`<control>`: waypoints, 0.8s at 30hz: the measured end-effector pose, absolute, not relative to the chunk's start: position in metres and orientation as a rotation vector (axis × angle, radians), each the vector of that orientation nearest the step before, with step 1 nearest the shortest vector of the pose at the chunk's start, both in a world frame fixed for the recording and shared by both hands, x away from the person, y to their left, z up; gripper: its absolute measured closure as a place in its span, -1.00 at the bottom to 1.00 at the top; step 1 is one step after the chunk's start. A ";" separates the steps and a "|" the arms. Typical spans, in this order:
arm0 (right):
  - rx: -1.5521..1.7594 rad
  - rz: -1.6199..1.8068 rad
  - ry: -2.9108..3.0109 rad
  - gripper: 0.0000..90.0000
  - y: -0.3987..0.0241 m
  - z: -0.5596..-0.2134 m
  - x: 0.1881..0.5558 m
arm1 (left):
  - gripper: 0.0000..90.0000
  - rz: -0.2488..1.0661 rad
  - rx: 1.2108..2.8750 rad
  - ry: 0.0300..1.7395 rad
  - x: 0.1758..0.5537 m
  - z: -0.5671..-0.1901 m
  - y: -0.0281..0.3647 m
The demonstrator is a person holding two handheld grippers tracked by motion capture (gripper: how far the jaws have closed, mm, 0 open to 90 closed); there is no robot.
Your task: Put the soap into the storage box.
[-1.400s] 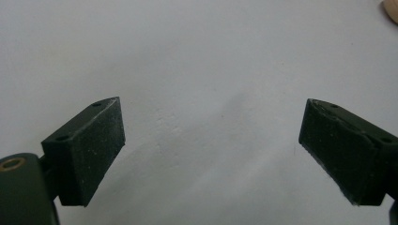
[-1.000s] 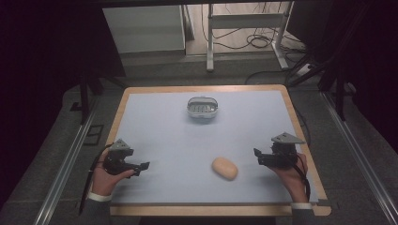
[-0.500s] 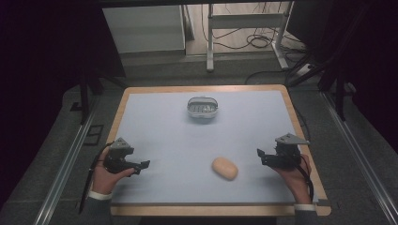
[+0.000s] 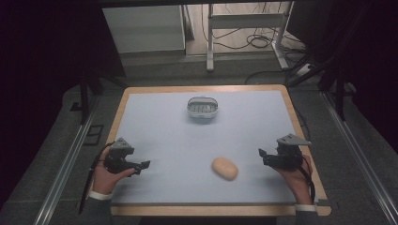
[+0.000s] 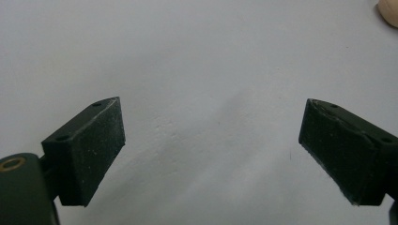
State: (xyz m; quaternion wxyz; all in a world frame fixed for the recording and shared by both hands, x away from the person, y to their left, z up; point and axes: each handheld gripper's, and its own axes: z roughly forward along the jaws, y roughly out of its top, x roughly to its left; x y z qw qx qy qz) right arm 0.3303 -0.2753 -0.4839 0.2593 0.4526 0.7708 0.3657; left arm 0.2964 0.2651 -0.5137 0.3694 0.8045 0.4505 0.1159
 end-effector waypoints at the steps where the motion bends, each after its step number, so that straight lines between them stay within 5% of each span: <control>1: 1.229 0.993 2.092 -0.61 -0.275 -0.484 0.330 | -0.83 0.295 2.060 1.160 0.296 -0.514 0.265; 24: 1.161 0.877 2.219 -0.61 -0.251 -0.457 0.332 | -0.83 0.293 2.062 1.152 0.296 -0.513 0.264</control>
